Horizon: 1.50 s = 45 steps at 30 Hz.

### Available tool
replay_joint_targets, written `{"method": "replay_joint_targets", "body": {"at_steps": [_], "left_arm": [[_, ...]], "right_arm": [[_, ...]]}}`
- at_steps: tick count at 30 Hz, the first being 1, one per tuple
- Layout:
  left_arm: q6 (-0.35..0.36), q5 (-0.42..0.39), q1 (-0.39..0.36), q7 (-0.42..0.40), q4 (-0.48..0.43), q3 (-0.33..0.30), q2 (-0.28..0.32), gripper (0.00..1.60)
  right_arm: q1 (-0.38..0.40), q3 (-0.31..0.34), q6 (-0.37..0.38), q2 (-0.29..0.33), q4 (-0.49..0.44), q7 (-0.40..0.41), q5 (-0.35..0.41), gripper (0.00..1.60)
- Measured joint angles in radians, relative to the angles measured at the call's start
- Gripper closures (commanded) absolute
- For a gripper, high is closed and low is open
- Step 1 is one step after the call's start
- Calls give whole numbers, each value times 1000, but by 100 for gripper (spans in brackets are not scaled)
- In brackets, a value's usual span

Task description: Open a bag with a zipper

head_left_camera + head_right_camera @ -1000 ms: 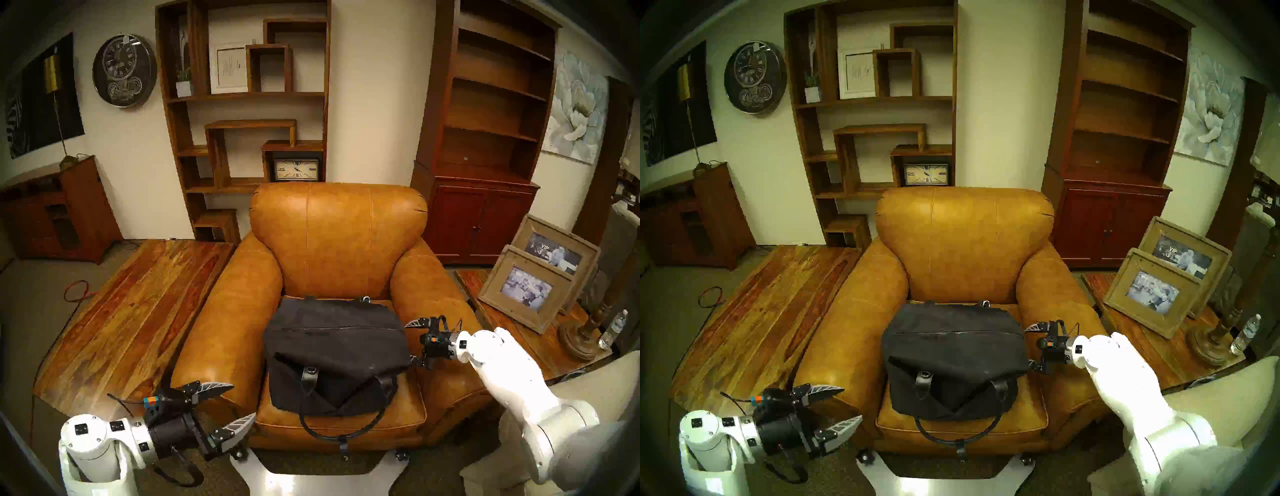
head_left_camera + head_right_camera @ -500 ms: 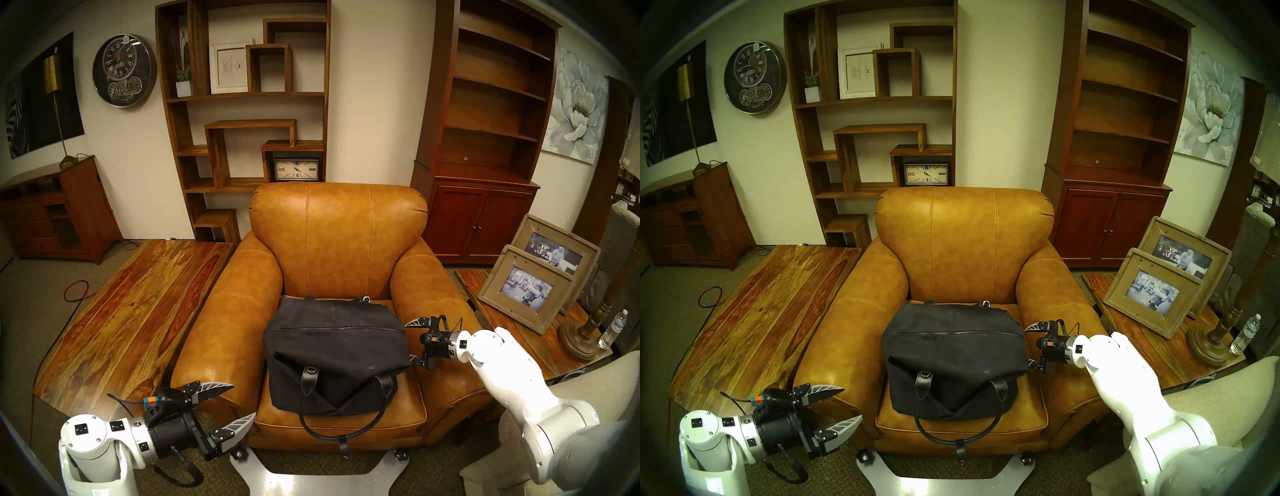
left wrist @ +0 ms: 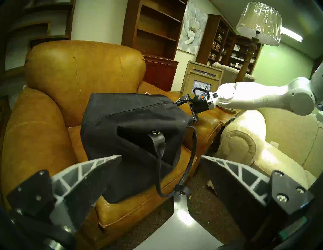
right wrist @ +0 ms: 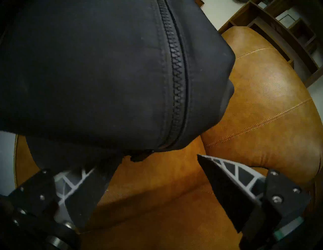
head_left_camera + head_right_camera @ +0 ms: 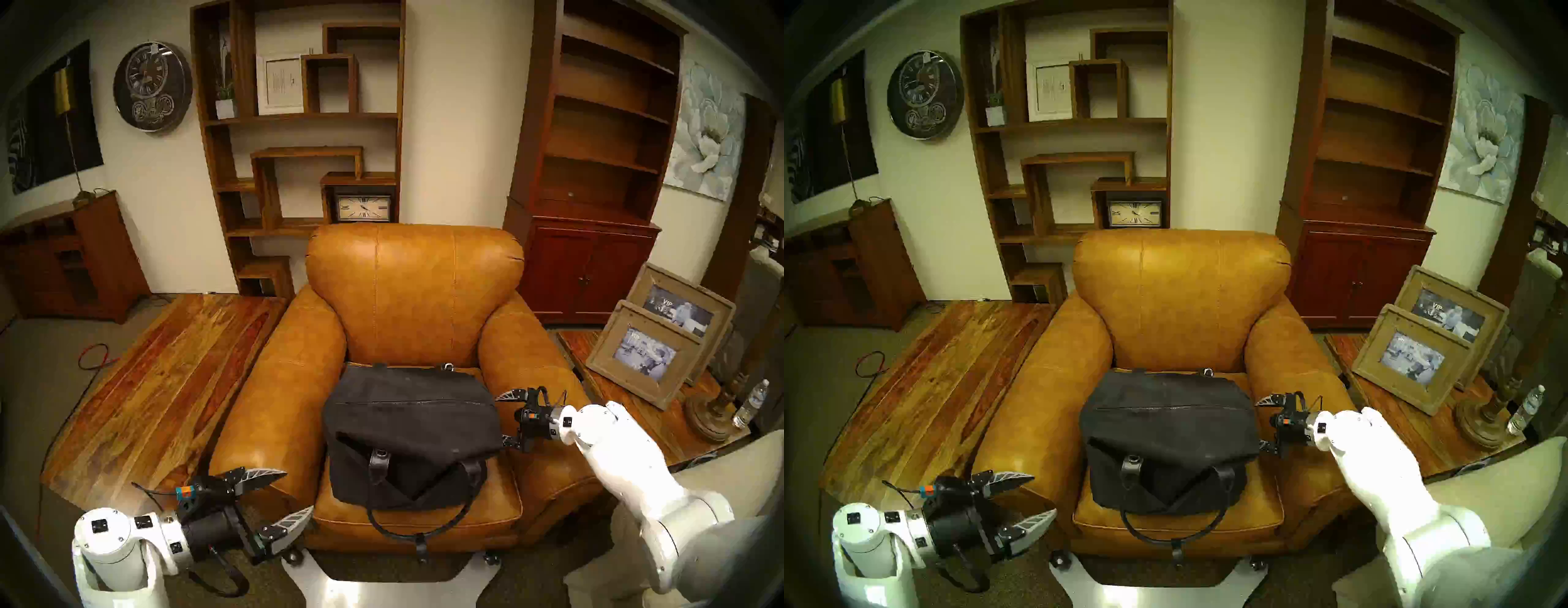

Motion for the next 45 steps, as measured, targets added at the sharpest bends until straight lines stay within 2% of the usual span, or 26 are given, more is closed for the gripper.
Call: {"method": "replay_joint_targets", "body": {"at_steps": [5,16,32,33,36,37,40,41,42,43,44,45], "left_arm": [[0,2,-1,-2,0,-1,-1,0],[0,5,-3,-7,0,-3,-5,0],[0,10,-7,-12,0,-6,-10,0],[0,10,-7,-12,0,-6,-10,0],[0,11,-7,-13,0,-7,-11,0],[0,12,-8,-14,0,-7,-11,0],[0,12,-8,-15,0,-8,-12,0],[0,13,-8,-15,0,-8,-12,0],[0,13,-8,-15,0,-8,-13,0],[0,14,-9,-16,0,-9,-13,0],[0,14,-9,-16,0,-9,-13,0],[0,14,-9,-17,0,-9,-14,0]], "right_arm": [[3,-5,1,-12,13,-13,-12,0],[44,-38,0,-55,134,-50,-72,0],[49,-14,1,-73,127,-102,-82,0],[49,-14,1,-73,127,-102,-82,9],[50,-12,1,-73,127,-102,-82,19],[50,-11,1,-73,127,-102,-82,31],[50,-10,1,-73,127,-99,-82,38],[51,-10,1,-74,127,-99,-82,49],[51,-9,1,-74,127,-98,-82,52],[52,-7,0,-74,127,-97,-82,82],[52,-6,0,-74,127,-97,-81,82],[52,-5,0,-74,127,-96,-81,66]]}}
